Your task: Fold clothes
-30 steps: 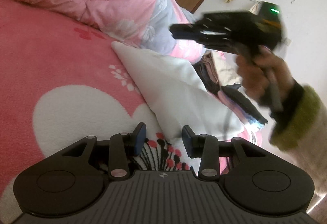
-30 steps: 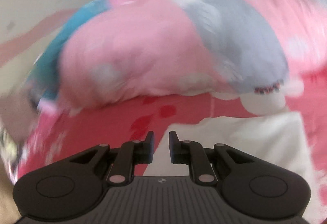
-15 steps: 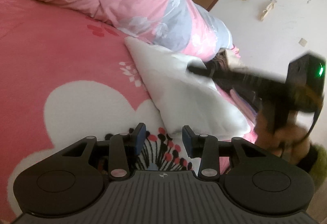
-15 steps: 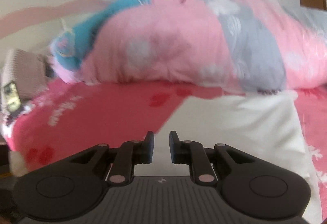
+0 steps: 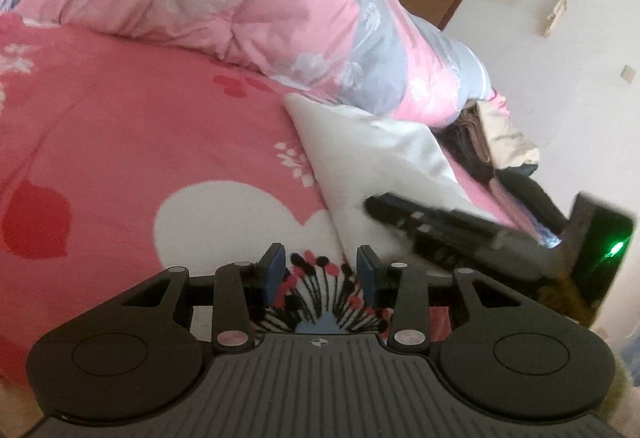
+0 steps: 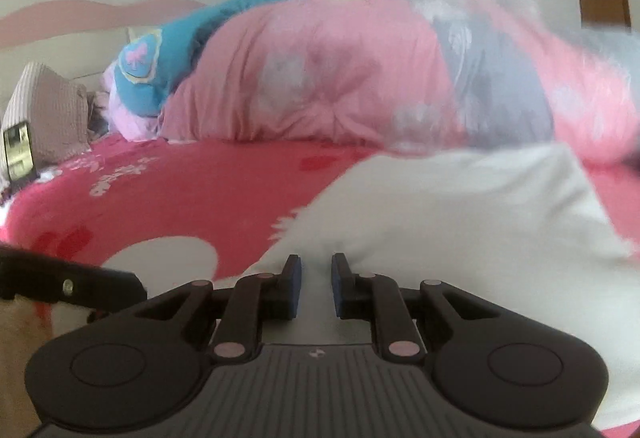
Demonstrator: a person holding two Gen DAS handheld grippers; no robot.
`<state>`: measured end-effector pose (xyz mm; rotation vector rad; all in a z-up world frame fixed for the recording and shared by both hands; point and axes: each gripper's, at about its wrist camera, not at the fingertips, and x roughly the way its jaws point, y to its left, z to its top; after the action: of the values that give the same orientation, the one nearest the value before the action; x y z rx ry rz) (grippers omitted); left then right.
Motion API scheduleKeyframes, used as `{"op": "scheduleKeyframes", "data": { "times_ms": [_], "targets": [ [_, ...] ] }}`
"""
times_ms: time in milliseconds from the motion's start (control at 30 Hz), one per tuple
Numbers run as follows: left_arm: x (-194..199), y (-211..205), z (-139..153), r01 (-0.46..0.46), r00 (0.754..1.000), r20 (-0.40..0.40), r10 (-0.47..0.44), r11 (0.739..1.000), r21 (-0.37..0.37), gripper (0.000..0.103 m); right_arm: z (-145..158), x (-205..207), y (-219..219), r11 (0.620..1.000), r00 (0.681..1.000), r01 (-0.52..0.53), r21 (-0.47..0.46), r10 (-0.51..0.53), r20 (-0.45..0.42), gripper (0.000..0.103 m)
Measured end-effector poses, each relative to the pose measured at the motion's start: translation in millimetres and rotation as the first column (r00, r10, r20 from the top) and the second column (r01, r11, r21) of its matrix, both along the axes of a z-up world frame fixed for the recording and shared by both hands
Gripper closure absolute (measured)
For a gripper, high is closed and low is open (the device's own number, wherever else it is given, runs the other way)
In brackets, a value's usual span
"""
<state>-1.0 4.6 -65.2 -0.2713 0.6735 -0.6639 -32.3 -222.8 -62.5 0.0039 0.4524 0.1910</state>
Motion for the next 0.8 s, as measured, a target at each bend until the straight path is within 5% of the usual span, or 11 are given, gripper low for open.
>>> {"op": "scheduleKeyframes", "data": {
  "times_ms": [100,233,400,533,667,800],
  "targets": [
    [5.4,-11.8,6.4,0.013,0.999,0.035,-0.014,1.0,0.021,0.064,15.0,-12.7,0.9,1.0,0.998,0.011,0.021,-0.012,0.058,0.086],
    [14.3,-30.2,15.0,0.037,0.996,0.085,-0.041,0.998,0.05,0.064,-10.9,-3.5,-2.7,1.0,1.0,0.015,0.006,-0.015,0.017,0.086],
    [25.4,-53.2,25.9,0.065,0.986,0.147,-0.077,0.994,0.087,0.064,21.4,-27.7,-34.4,0.987,0.991,0.105,0.12,-0.114,0.066,0.085],
    [35.6,-81.6,21.7,0.095,0.977,0.176,-0.117,0.987,0.128,0.064,26.0,-39.3,-78.9,0.954,0.961,0.257,0.155,-0.269,0.061,0.085],
    [41.7,-102.3,6.3,0.102,0.974,0.18,-0.138,0.976,0.194,0.065,-1.6,-34.0,-134.7,0.879,0.902,0.432,0.202,-0.425,-0.079,0.088],
    [41.3,-99.0,10.0,0.101,0.974,0.181,-0.138,0.975,0.197,0.065,3.9,-38.0,-164.1,0.826,0.877,0.476,0.302,-0.469,-0.099,0.086]
  ]
}}
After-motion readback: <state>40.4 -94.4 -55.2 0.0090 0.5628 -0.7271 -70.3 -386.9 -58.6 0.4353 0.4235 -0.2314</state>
